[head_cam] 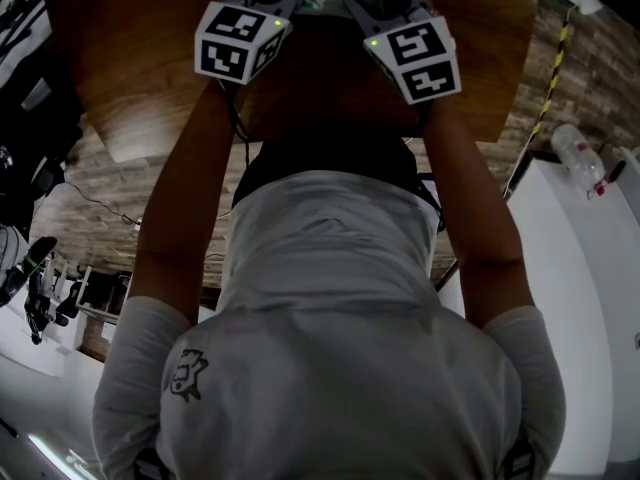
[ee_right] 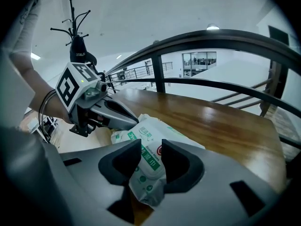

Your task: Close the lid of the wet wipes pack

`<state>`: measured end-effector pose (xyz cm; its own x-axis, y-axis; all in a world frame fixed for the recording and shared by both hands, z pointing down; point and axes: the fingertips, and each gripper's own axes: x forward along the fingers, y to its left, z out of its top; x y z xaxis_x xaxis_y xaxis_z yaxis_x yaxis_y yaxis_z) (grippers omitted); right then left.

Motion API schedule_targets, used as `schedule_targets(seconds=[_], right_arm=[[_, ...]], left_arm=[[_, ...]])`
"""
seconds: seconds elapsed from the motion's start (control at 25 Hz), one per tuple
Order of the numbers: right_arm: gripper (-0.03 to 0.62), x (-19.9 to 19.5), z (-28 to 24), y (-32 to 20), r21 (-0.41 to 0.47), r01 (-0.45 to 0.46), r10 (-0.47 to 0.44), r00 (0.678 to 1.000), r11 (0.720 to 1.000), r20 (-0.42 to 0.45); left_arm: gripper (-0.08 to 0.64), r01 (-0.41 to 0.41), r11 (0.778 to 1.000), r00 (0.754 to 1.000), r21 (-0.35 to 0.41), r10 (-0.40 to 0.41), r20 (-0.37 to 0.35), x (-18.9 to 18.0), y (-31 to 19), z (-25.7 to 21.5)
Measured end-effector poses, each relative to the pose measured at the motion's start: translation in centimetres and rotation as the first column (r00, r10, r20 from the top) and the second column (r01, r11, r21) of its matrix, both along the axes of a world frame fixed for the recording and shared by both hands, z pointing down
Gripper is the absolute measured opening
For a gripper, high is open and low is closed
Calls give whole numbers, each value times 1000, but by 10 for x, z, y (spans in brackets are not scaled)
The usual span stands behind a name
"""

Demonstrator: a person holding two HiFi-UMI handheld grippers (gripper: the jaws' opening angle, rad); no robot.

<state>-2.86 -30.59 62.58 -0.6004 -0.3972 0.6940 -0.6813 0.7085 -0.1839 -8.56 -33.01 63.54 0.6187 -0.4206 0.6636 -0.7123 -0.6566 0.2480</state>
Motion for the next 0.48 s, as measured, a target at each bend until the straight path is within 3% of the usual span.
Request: schedule_targets(seconds=[0.48], right_arm=[[146, -1, -1, -2, 42, 16, -14, 999, 999, -51]], left_arm=[[14, -17, 1000, 1000, 15, 17, 16, -1, -2, 0]])
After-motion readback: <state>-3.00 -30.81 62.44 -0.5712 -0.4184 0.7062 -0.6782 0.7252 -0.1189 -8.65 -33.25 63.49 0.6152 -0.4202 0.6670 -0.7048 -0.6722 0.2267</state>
